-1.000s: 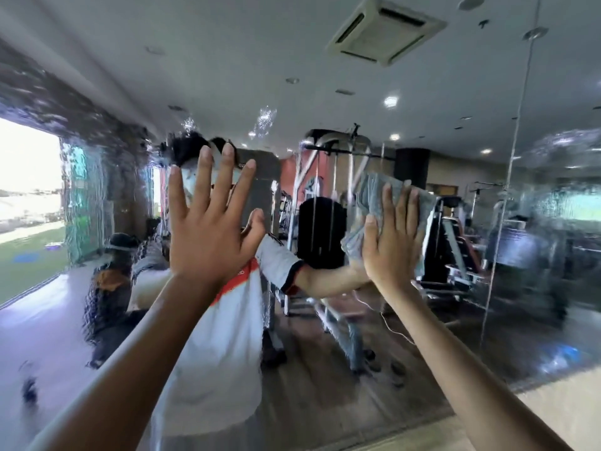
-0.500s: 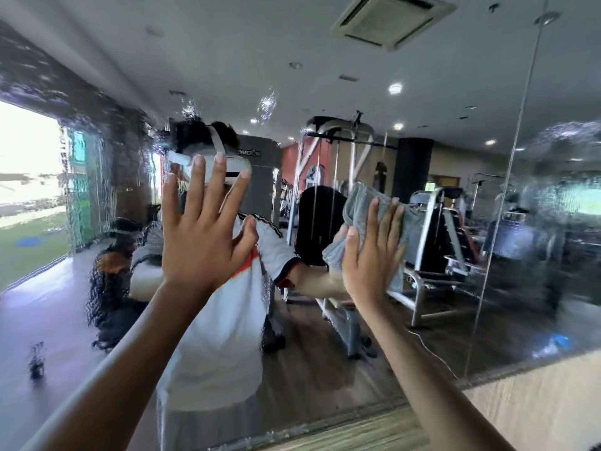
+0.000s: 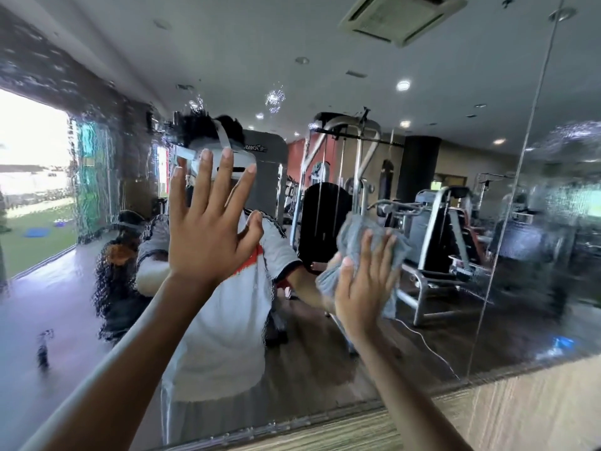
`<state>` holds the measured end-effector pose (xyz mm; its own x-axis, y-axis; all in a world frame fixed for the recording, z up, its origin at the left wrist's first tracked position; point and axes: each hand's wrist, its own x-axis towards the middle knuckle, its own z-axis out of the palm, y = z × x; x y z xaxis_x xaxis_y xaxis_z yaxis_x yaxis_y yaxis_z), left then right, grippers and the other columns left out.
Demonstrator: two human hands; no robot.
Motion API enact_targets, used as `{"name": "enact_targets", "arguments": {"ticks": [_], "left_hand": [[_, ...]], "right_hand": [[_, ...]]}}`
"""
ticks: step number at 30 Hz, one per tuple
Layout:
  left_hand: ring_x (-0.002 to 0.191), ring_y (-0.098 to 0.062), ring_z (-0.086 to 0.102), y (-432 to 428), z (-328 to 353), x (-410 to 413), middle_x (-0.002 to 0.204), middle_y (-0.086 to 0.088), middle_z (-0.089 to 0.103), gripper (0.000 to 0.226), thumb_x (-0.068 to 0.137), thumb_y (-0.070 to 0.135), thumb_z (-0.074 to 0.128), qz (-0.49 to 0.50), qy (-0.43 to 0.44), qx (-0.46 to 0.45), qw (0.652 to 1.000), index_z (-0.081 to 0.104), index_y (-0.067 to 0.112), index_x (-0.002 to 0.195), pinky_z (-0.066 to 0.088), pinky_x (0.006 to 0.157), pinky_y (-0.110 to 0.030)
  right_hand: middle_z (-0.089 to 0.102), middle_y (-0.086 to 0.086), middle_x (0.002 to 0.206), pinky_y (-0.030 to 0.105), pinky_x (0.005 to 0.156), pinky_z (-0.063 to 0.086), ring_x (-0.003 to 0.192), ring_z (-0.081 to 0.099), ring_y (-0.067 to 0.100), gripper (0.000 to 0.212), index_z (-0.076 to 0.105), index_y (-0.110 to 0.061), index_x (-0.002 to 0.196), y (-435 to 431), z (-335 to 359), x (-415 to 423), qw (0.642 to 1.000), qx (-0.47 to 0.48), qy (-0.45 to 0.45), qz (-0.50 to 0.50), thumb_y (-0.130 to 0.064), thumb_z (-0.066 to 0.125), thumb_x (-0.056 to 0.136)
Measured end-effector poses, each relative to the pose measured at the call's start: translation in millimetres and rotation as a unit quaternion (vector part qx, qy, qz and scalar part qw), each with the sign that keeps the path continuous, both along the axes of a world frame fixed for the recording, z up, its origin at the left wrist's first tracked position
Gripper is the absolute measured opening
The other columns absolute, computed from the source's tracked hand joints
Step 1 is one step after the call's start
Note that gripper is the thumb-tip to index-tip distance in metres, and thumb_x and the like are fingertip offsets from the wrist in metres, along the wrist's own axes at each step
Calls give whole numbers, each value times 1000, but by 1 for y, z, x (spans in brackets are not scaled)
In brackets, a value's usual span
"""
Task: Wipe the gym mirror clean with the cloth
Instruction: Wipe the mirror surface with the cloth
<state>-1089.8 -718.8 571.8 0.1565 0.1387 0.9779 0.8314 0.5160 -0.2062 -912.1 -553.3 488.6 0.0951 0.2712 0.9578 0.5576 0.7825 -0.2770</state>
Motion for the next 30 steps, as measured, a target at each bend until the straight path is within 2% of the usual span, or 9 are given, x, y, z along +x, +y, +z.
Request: {"name": "enact_targets", "arguments": {"ticks": [5,8,10,12,16,20,23,27,30], "left_hand": [[153,-33,17,-3,0,-3,165,-13,21,62,103,46,33,5,-1,-7,1000,28,20,159,9,122,-56],[153,-35,18,0,-3,3,165,-14,21,62,102,44,35,13,-14,-1,1000,30,18,158,11,122,-58],[153,-36,18,2,-5,4,165,-14,21,62,102,43,35,18,-20,1,1000,29,18,158,11,122,-58],[153,-35,18,0,-6,2,165,-13,20,62,102,45,34,15,-19,-4,1000,28,18,159,10,123,-57],[154,-32,15,-4,-5,-3,166,-12,19,62,103,47,31,5,-14,-15,1000,26,20,159,6,123,-54],[153,-33,16,-4,-5,-3,165,-13,20,62,103,46,32,-8,-16,-15,1000,27,20,159,9,122,-56],[153,-34,18,0,-7,1,165,-13,22,61,102,45,35,-4,-25,2,1000,30,20,158,13,122,-58],[154,-33,16,-1,-7,1,165,-13,21,61,103,45,34,-5,-29,-7,1000,29,20,158,11,123,-56],[153,-34,16,-3,-9,-1,165,-13,21,61,103,45,33,-13,-27,-13,999,28,21,159,13,122,-57]], "right_hand": [[6,2,167,58,116,22,153,12,22,56,15,-23,159,4,-79,15,956,176,-236,-6,-40,21,105],[17,10,164,61,114,24,153,13,26,56,29,-14,154,23,-61,31,990,75,-113,-27,-34,29,101],[22,16,161,64,116,20,151,16,31,57,28,-9,154,18,-26,21,999,-17,-3,-34,-35,29,103],[19,15,162,63,118,14,151,16,32,59,24,-10,155,0,-3,1,999,-35,31,-16,-41,23,105],[10,7,164,56,121,9,152,14,29,57,14,-20,157,-23,-38,-15,986,93,-136,13,-42,22,105],[16,5,165,65,108,31,152,17,23,55,25,-27,155,10,-96,30,939,200,-279,10,-45,25,104],[15,9,165,65,110,29,152,15,28,54,28,-20,152,28,-79,45,971,128,-198,-27,-43,21,104],[21,21,161,60,120,8,151,13,32,60,25,-10,154,1,-31,5,1000,-12,-18,-23,-44,19,105],[18,16,161,56,121,4,152,13,30,58,24,-12,154,-21,-63,-16,992,65,-105,-2,-43,22,105]]}}
